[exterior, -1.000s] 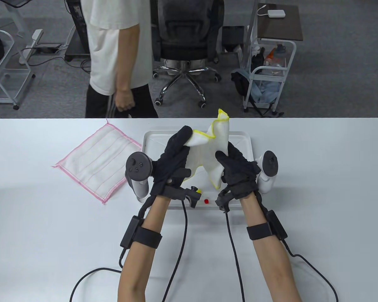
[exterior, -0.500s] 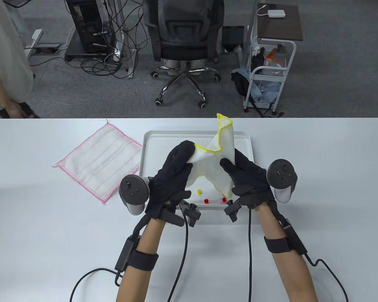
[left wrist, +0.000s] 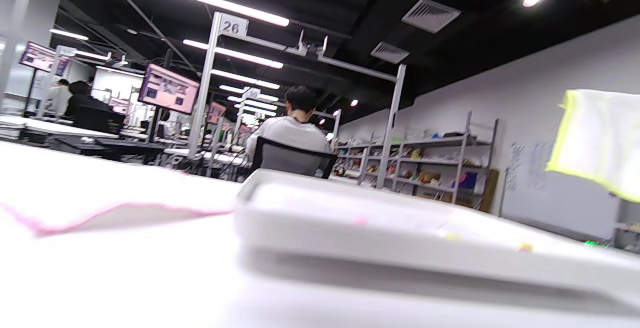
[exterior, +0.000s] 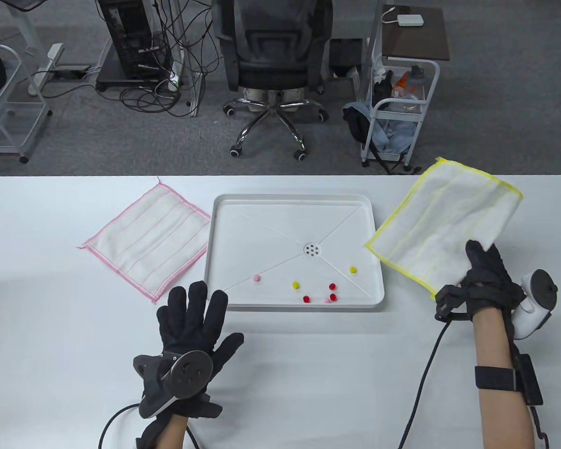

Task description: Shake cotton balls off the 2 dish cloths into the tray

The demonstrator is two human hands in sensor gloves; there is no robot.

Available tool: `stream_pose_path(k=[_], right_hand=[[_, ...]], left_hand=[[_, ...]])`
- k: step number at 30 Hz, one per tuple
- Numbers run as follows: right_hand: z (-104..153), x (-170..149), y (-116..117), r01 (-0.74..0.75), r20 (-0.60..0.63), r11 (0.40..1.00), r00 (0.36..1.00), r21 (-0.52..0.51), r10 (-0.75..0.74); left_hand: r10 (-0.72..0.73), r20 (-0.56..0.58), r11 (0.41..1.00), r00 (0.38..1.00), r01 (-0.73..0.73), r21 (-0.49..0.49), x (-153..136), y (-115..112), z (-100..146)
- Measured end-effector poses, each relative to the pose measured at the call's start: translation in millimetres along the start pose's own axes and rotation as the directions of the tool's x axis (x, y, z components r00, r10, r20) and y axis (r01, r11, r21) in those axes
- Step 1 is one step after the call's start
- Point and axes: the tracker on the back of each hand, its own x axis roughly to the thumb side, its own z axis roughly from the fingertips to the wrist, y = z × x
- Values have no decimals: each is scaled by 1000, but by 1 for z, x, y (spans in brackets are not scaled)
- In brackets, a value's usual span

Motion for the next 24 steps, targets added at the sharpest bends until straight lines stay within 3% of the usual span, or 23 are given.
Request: stream_pose_path(k=[4,8,14,19,21,24], right_hand=[[-16,-19,-26,-27,-101,995,995,-94,18],[-22,-39,-31,-131,-154,982,982,-138,110],[1,-33,-24,-350,-119,934,933,-72,340],[38,-16,-14,-659,-31,751,752,-53,658],[58,-11,-5,-769,48,634,632,-83,773],[84,-13,14,-900,227,417,382,-130,896]], left_hand=[[-59,-6,991,998,57,-122,1,-18,-4],[-135,30,975,990,138,-171,8,-30,-6],[-200,53,955,978,207,-214,13,-40,-6],[-213,72,948,974,224,-226,15,-43,-5],[-223,73,944,972,234,-234,15,-44,-5],[-231,71,938,970,241,-248,15,-46,-5]])
